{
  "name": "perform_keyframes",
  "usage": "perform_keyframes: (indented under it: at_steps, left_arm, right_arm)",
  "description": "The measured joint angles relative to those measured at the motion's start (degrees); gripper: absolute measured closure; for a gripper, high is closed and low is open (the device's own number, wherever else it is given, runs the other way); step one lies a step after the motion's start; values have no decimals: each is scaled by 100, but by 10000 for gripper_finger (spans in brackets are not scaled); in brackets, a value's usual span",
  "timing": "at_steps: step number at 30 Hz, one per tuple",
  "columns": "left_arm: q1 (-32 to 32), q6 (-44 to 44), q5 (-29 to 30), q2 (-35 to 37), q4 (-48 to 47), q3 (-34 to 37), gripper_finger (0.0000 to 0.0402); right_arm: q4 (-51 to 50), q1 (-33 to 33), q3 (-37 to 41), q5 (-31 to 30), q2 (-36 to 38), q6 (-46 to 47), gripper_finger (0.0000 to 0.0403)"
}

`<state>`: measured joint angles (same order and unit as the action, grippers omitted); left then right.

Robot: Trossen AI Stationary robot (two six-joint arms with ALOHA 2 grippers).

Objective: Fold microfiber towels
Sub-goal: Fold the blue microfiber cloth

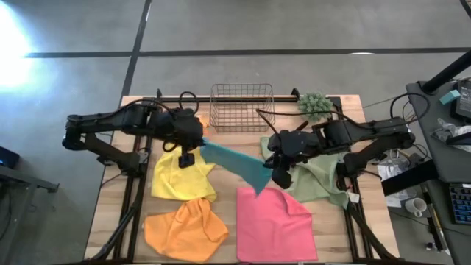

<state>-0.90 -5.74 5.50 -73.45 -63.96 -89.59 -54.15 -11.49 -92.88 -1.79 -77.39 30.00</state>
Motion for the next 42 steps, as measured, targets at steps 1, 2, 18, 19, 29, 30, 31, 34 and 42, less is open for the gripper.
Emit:
perform_keyframes:
  at_steps: [1, 2, 18, 19, 29, 30, 31, 34, 42]
  left_arm:
    - [-30, -124, -120, -36, -85, -56, 401]
    - [-67, -229, -262, -67, -139, -80, 401]
    - [-944, -2384, -1467, -312, -149, -78, 401]
    - [-968, -2507, -1564, -326, -99, -78, 401]
    - [-760, -2360, -1522, -615, 183, -60, 401]
    - [-715, -2226, -1490, -681, 174, -38, 401]
    - [-674, -2085, -1445, -775, 162, -11, 401]
    - [-493, -1579, -1131, -1094, 19, -2, 401]
    - [135, -606, -374, -1700, -224, 16, 401]
  right_arm:
    - [-26, 0, -37, 65, -8, 2, 394]
    - [-52, -18, -69, 83, -10, 2, 394]
    - [-518, -709, -245, 499, -111, 491, 394]
    - [-523, -727, -245, 505, -111, 496, 394]
    - [-1183, -545, -228, 259, -192, 47, 394]
    - [-1347, -489, -217, 139, -229, -26, 394]
    - [-1487, -436, -204, 17, -275, -108, 394]
    - [-1681, -252, -142, -281, -392, -373, 394]
    - [-1624, 275, 306, -612, -597, -1167, 394]
